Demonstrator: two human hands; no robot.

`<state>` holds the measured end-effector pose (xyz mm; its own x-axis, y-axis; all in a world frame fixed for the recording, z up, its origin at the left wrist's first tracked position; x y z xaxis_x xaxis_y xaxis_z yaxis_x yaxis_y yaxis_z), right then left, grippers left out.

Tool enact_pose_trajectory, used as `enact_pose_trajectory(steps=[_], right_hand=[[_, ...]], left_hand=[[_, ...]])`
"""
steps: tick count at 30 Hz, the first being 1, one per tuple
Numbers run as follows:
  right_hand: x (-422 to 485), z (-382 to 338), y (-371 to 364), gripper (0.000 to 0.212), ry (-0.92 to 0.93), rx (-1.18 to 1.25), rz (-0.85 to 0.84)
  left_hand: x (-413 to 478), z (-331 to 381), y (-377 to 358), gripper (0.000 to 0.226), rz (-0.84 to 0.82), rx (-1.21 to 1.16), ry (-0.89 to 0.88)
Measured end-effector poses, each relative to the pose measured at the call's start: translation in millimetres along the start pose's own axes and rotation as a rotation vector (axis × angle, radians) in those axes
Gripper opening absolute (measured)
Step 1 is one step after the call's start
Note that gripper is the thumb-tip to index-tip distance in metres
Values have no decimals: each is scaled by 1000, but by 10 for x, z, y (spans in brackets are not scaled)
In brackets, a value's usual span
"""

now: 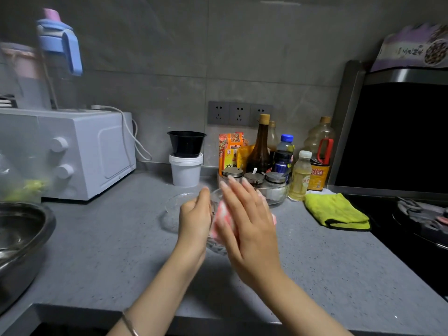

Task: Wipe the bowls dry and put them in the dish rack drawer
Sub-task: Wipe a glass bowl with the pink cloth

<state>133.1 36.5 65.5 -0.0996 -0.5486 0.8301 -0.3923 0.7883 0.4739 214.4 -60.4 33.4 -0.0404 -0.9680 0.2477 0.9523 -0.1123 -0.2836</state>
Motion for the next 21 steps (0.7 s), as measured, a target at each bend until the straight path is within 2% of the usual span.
enact_pose_trajectory(steps=[2,5,7,9,12,14,17,19,21], right_hand=[[135,36,69,43,-39,17,11],[263,260,73,38,-233,223,-30],[284,414,52,39,-410,518,-66],[236,558,46,45,-649,769,-53],[4,740,-99,30,-997,1001,-58],[-74,801,-194,29,-1064,1058,-87],[-29,864,-145,28,-1056,1006,-68],[55,862,-69,33,-997,963,-98],[170,784,17,41,-872,825,-171]], left_hand=[[-26,-13,-40,33,-26,9,-13],[-44,-11,-38,37,-18,13,-27],[-47,-26,2,37,9,-28,-31],[-56,-36,25,25,11,-99,-23],[-63,-54,40,34,18,-192,1],[-60,-79,24,32,4,-205,29],[-43,-83,31,33,-42,-134,51],[24,-37,49,40,-94,0,11],[56,118,10,48,-166,124,-101]])
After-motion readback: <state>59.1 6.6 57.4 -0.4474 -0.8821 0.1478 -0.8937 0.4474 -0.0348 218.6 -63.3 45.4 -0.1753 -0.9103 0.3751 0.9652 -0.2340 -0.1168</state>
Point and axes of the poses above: each hand's wrist, its own x-axis towards the middle knuckle, its own y-axis out of the back of the hand, z = x × y, the point moved 8 cm from there along x, towards the middle knuckle, and after that the axes turned 6 degrees about -y, right-handed, at the moved point
